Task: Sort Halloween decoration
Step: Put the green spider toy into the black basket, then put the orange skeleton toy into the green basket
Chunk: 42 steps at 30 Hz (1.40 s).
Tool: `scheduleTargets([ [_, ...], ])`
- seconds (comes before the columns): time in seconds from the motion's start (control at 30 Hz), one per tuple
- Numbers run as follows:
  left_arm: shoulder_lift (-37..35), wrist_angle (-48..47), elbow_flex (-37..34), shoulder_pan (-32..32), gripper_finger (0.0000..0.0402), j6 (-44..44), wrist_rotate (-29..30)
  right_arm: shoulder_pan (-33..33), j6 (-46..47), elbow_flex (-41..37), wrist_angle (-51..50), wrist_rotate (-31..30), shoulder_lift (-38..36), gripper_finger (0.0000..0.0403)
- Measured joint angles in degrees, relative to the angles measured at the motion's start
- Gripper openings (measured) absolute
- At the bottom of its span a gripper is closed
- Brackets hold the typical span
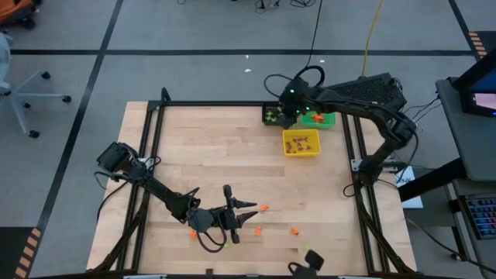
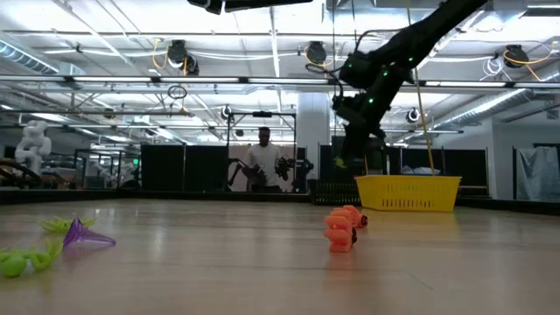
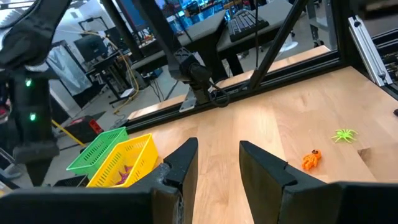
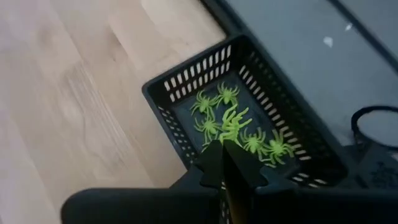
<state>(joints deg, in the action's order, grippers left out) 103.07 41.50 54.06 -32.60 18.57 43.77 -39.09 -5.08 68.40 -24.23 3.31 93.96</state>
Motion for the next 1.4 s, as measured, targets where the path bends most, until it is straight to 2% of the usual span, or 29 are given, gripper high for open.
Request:
scheduleTargets([
  [0.23,0.0,-0.7,0.0,0.0,0.0115,0.0,0.0,0.0,1.4,4.2,-3.0,-0.1,5.5,0.0000],
  [0.57,0.0,-0.6,0.0,0.0,0.0115,0.0,0.0,-0.3,2.9,4.9,-3.9,-0.5,6.3,0.0001],
  [1.0,0.0,-0.1,0.0,0.0,0.0115,-0.1,0.0,-0.3,3.3,4.9,-4.5,-0.6,6.1,0.0060],
  [1.2,0.0,-0.4,0.0,-0.1,0.0115,-0.2,2.2,1.0,3.5,4.8,-9.5,-0.5,-0.2,0.0083],
  [1.4,0.0,-0.4,0.0,-1.7,0.0115,-0.2,8.5,11.4,5.5,-1.7,-10.7,-0.4,-14.5,0.0089],
])
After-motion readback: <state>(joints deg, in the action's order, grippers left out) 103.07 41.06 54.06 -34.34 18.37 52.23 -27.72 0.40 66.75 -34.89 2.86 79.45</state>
